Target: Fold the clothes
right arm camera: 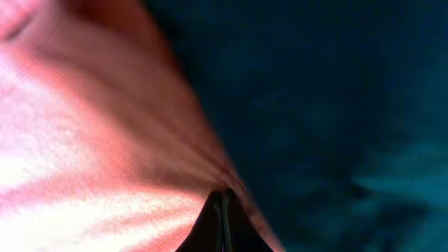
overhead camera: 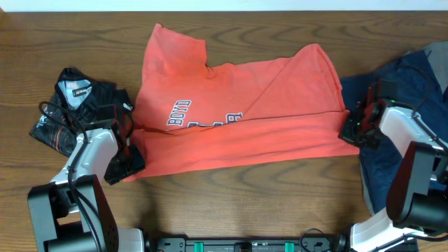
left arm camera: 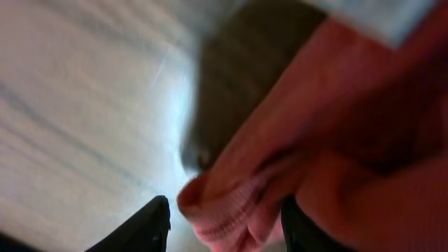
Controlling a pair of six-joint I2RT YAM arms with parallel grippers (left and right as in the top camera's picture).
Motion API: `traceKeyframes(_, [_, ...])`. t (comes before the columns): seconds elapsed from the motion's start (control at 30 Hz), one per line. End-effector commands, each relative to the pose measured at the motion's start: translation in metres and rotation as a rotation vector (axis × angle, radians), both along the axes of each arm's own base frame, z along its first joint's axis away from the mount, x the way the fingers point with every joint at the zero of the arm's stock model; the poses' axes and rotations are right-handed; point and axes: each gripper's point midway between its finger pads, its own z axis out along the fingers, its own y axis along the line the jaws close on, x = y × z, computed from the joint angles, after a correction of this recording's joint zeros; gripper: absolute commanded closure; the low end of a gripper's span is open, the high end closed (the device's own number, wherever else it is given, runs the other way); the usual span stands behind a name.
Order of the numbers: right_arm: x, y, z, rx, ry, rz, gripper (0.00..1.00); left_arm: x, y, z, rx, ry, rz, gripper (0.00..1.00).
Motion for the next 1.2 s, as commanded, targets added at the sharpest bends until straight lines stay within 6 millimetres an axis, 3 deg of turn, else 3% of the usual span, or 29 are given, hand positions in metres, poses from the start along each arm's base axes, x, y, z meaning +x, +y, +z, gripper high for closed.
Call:
traceKeyframes(0.0, [-0.030, -0.032, -0.018, -0.086, 0.104, -0.118, 0.99, 0.008, 0.003, 0.009, 0.011, -0.019, -0.012, 0.46])
traceKeyframes(0.13, [-0.032, -0.040, -0.018, -0.086, 0.103, -0.130, 0.99, 0.015, 0.005, 0.027, 0.013, -0.042, -0.019, 0.46])
traceKeyframes(0.23, [-0.031, -0.041, -0.018, -0.088, 0.098, -0.122, 0.99, 0.019, -0.011, 0.038, -0.071, -0.089, -0.032, 0.45])
traceKeyframes(0.4, [-0.030, -0.041, -0.018, -0.088, 0.095, -0.122, 0.99, -0.007, -0.049, 0.054, -0.281, -0.041, -0.092, 0.45])
traceKeyframes(0.5, [-0.029, -0.041, -0.018, -0.089, 0.092, -0.122, 0.98, -0.021, -0.053, 0.060, -0.298, -0.015, -0.090, 0.45])
traceKeyframes(0.7, [-0.028, -0.039, -0.018, -0.074, 0.086, -0.122, 0.98, -0.008, -0.051, 0.051, -0.281, -0.085, -0.099, 0.45])
traceKeyframes(0.9, [-0.029, -0.038, -0.018, -0.073, 0.088, -0.122, 0.98, 0.006, -0.048, 0.027, -0.265, -0.153, -0.109, 0.48])
traceKeyframes(1.17, [-0.028, -0.038, -0.018, -0.070, 0.087, -0.122, 0.98, 0.026, -0.045, 0.013, -0.243, -0.258, -0.125, 0.79])
